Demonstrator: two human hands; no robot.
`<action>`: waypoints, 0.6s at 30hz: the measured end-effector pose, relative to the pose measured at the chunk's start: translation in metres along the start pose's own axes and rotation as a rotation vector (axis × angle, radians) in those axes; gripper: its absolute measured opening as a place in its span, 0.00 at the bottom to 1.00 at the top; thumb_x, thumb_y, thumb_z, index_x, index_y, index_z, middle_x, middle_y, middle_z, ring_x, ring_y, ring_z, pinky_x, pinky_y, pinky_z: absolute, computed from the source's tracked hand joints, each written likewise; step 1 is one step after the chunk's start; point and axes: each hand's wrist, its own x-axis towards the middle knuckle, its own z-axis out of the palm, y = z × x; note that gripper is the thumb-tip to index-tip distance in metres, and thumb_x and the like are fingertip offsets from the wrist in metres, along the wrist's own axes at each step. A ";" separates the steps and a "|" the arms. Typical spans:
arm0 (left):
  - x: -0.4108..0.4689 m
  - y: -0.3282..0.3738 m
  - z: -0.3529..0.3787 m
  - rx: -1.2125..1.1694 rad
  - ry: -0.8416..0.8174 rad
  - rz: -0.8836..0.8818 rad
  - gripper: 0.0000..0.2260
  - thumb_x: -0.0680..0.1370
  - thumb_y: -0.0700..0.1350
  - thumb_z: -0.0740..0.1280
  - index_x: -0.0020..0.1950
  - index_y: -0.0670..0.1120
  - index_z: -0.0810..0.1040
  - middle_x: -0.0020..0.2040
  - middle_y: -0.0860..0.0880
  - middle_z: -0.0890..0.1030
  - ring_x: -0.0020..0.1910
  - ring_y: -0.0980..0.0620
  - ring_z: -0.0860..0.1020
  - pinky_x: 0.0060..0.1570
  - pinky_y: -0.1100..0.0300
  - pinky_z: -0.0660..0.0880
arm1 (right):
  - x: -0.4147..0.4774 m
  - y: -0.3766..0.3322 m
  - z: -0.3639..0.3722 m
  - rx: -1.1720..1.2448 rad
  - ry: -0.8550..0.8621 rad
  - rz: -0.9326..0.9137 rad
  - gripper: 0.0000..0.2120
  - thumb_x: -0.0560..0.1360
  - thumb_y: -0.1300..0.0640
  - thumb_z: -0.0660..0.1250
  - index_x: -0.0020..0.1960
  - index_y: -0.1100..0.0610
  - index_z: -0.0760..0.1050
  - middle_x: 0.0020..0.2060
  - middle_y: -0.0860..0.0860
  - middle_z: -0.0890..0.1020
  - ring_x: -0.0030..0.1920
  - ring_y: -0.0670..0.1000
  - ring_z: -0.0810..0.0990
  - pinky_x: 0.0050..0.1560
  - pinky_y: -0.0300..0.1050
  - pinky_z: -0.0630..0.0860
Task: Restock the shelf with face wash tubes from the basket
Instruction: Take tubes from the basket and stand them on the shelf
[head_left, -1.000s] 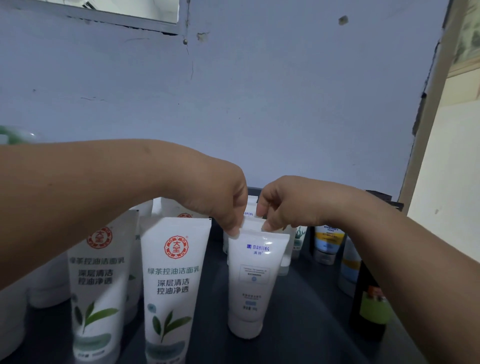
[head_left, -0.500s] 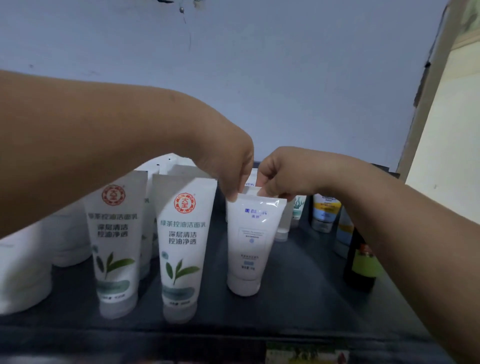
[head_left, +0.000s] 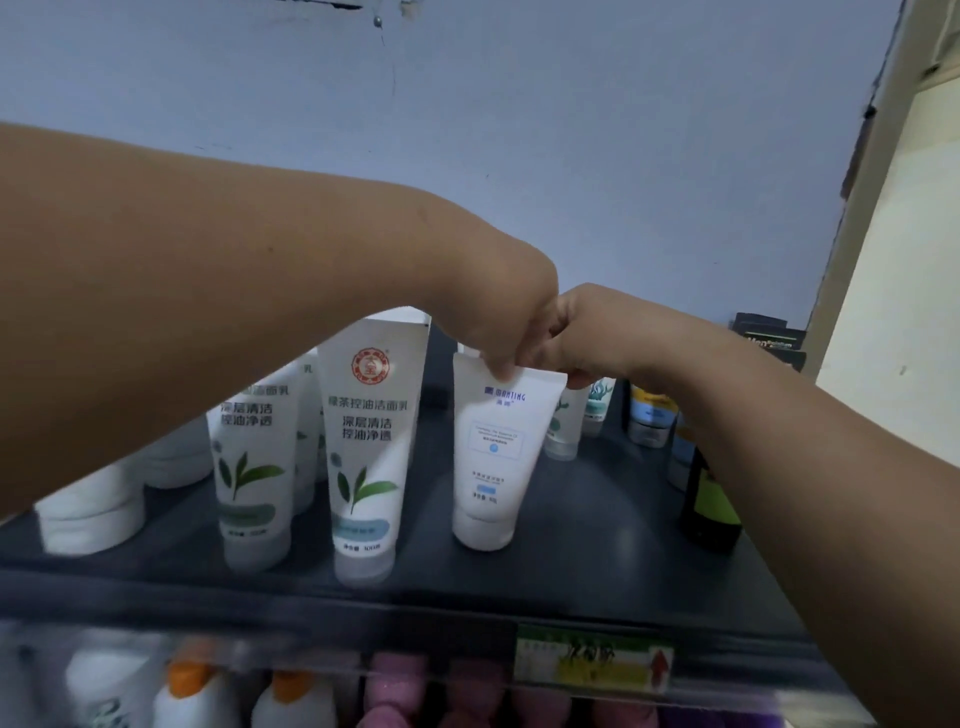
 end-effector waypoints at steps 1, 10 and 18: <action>-0.002 0.001 -0.001 -0.001 0.008 -0.004 0.03 0.75 0.49 0.69 0.44 0.54 0.76 0.38 0.55 0.75 0.32 0.60 0.70 0.33 0.65 0.65 | -0.001 0.002 0.000 0.006 0.004 -0.013 0.15 0.71 0.61 0.73 0.50 0.71 0.76 0.29 0.50 0.77 0.25 0.42 0.75 0.28 0.33 0.72; -0.023 0.018 -0.008 -0.058 -0.034 -0.152 0.10 0.75 0.49 0.70 0.34 0.55 0.73 0.34 0.58 0.74 0.36 0.59 0.70 0.36 0.65 0.66 | -0.009 0.006 -0.002 0.018 -0.017 -0.111 0.11 0.73 0.60 0.73 0.36 0.57 0.74 0.28 0.50 0.76 0.25 0.44 0.73 0.29 0.35 0.72; -0.035 0.030 -0.013 -0.012 -0.069 -0.227 0.09 0.74 0.50 0.71 0.35 0.56 0.74 0.36 0.57 0.77 0.50 0.52 0.76 0.62 0.50 0.70 | -0.012 0.007 -0.002 0.020 -0.009 -0.166 0.11 0.73 0.61 0.73 0.35 0.57 0.74 0.29 0.52 0.77 0.28 0.47 0.77 0.30 0.35 0.77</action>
